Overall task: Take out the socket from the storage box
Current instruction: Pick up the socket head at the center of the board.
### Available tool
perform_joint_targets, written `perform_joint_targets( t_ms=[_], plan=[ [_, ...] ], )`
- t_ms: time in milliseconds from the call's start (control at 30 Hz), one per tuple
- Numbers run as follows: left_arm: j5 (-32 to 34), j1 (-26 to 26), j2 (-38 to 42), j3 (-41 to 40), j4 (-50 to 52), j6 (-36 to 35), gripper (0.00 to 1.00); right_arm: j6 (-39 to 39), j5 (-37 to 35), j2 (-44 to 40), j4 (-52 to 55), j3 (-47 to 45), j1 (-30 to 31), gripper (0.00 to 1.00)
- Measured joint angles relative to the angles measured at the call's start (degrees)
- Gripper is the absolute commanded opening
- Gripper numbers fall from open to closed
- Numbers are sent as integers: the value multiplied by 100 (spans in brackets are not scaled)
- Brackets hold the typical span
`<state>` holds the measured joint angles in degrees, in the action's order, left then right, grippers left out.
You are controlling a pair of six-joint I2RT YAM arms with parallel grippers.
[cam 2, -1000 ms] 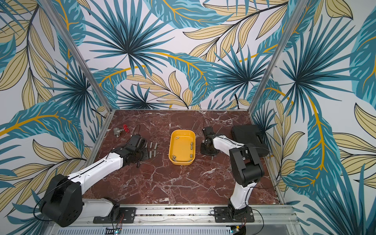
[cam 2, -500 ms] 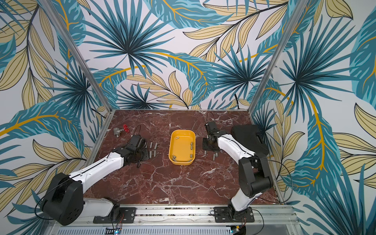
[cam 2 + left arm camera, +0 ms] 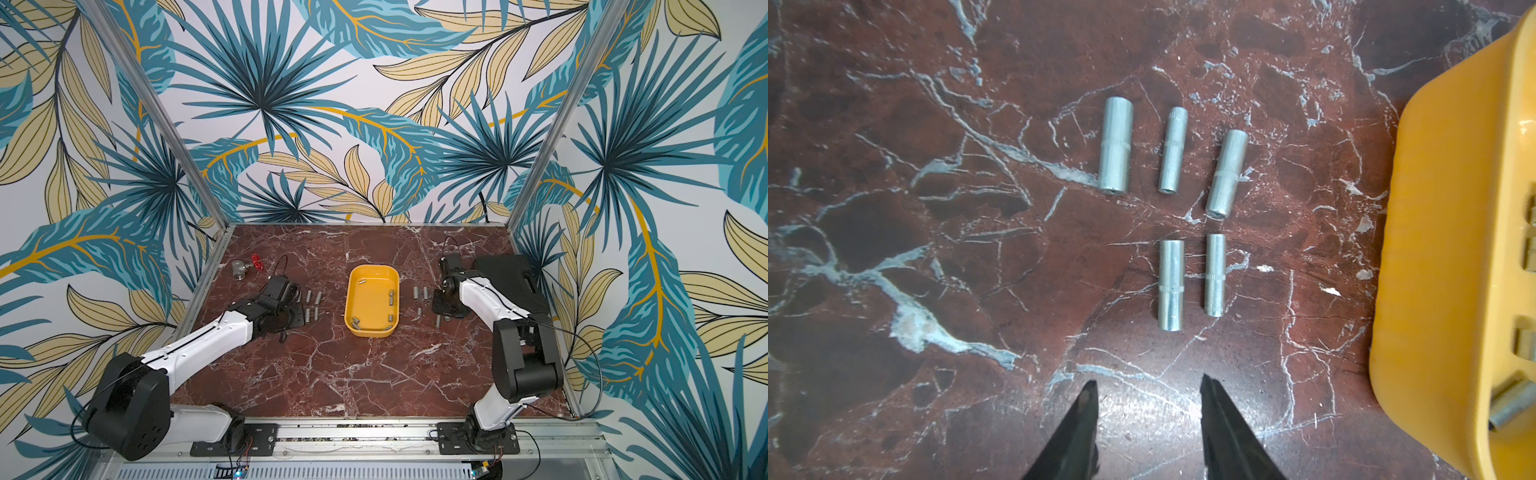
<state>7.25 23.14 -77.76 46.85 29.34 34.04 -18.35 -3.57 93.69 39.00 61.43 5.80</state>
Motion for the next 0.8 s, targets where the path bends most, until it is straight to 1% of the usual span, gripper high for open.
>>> perform_joint_targets(
  t_ms=[167, 367, 600, 667, 800],
  plan=[
    [-57, 0, -28, 0, -2, 0, 44, 125, 70, 190, -59, -44, -385, 46],
    [-79, 0, -37, 0, -2, 2, 44, 214, 208, 599, -170, -24, -433, 43],
    [-83, 0, -37, -2, -2, 4, 44, 267, 254, 866, -225, 155, -472, 33],
    [-83, 0, -35, -39, -26, 7, 44, 278, 249, 879, -234, 175, -472, 31],
    [-85, 0, -35, -129, -35, 9, 44, 323, 229, 892, -254, 186, -474, 25]
  ],
)
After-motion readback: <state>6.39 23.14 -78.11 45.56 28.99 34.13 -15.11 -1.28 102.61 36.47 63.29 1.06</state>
